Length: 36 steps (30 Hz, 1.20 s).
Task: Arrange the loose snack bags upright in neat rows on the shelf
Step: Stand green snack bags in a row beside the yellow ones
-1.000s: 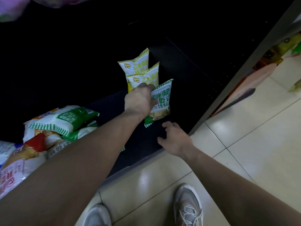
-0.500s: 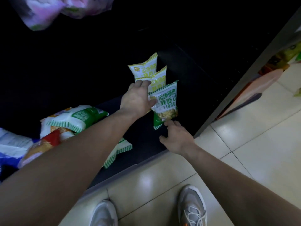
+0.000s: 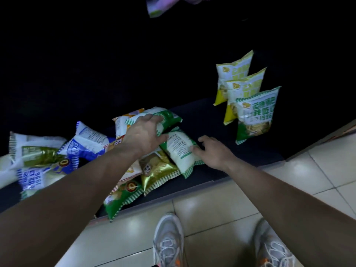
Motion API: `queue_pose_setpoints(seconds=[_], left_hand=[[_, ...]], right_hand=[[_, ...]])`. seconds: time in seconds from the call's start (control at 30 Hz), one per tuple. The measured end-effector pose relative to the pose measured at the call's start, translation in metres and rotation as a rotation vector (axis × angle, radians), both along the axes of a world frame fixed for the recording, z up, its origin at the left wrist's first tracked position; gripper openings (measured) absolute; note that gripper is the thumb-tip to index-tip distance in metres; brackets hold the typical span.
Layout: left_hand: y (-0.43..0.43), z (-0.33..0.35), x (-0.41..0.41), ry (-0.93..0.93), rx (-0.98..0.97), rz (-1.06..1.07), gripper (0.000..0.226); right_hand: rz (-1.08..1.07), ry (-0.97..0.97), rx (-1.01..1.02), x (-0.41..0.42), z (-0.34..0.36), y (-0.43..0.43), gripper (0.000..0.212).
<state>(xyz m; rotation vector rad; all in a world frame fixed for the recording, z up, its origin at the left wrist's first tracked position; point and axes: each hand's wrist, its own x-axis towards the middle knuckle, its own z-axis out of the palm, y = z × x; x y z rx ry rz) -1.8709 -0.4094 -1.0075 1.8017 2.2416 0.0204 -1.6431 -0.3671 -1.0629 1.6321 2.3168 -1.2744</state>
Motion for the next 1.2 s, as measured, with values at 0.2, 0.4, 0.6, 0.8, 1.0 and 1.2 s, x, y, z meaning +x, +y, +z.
queue_pose_setpoints(seconds=[0.2,0.4,0.6,0.8,1.0,1.2], left_hand=[[-0.006,-0.015,-0.015,-0.033,0.036,-0.065,0.064],[-0.005,-0.017,-0.015,-0.073,0.054,-0.054,0.063],[-0.006,-0.017,-0.012,-0.078,0.06,-0.055,0.062],[-0.006,-0.014,-0.006,-0.066,0.039,-0.046,0.062],[0.001,-0.011,-0.003,-0.082,0.08,-0.015,0.064],[0.005,-0.008,-0.002,-0.129,0.096,0.072,0.069]], right_hand=[[0.027,-0.028,-0.109,-0.03,-0.008,-0.002,0.107],[-0.005,-0.13,0.214,-0.009,-0.005,0.008,0.097],[0.06,-0.224,0.432,0.013,-0.01,0.001,0.068],[0.131,-0.385,0.47,0.009,-0.015,0.002,0.096],[-0.108,0.025,0.344,0.01,0.005,0.016,0.068],[-0.168,0.079,0.087,0.012,0.016,0.017,0.032]])
